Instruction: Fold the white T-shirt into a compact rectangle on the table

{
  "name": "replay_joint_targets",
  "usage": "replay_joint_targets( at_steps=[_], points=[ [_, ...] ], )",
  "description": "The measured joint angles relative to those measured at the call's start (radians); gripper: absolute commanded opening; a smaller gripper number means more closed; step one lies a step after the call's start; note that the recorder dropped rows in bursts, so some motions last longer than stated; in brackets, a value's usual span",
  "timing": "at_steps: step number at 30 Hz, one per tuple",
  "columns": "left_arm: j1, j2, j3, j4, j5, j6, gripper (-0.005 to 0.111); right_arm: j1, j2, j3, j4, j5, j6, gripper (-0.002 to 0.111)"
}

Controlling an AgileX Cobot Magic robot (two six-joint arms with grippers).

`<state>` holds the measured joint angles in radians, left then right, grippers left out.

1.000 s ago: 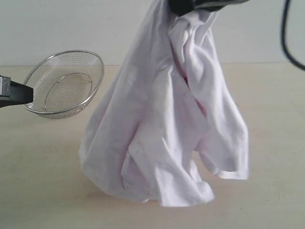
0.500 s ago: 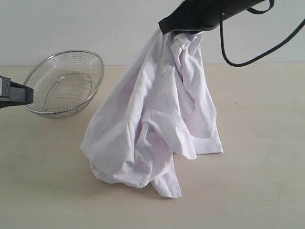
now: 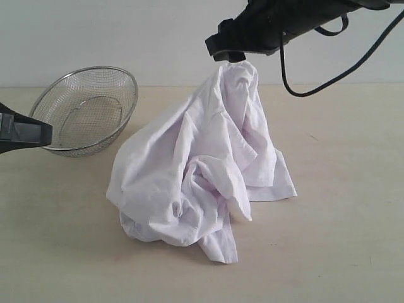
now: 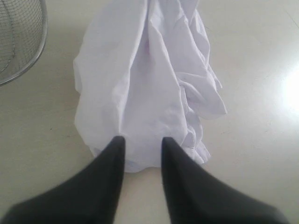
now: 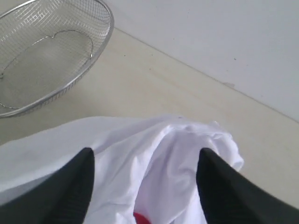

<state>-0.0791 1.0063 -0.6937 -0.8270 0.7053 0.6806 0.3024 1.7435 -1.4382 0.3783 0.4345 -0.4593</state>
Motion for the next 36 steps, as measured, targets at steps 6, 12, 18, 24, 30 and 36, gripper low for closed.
replay_joint_targets(
  at_steps=[6, 12, 18, 24, 30, 36],
  points=[
    [0.000, 0.000, 0.000, -0.101, 0.026, 0.080, 0.058, -0.002, -0.074, -0.024, -0.013, 0.039, 0.003, 0.062],
    [-0.016, 0.102, -0.031, -0.159, 0.084, 0.122, 0.052, -0.100, -0.133, -0.026, -0.019, 0.178, 0.054, 0.062],
    [-0.106, 0.310, -0.150, -0.273, 0.090, 0.255, 0.055, -0.250, -0.134, -0.026, 0.023, 0.309, 0.014, 0.062],
    [-0.249, 0.478, -0.291, -0.299, 0.087, 0.305, 0.055, -0.344, -0.128, 0.063, 0.178, 0.327, -0.131, 0.062],
    [-0.371, 0.603, -0.417, -0.303, 0.072, 0.309, 0.055, -0.351, -0.035, 0.211, 0.381, 0.270, -0.312, 0.062],
    [-0.405, 0.715, -0.464, -0.305, 0.064, 0.306, 0.055, -0.351, 0.090, 0.234, 0.534, 0.289, -0.452, 0.062]
  ],
)
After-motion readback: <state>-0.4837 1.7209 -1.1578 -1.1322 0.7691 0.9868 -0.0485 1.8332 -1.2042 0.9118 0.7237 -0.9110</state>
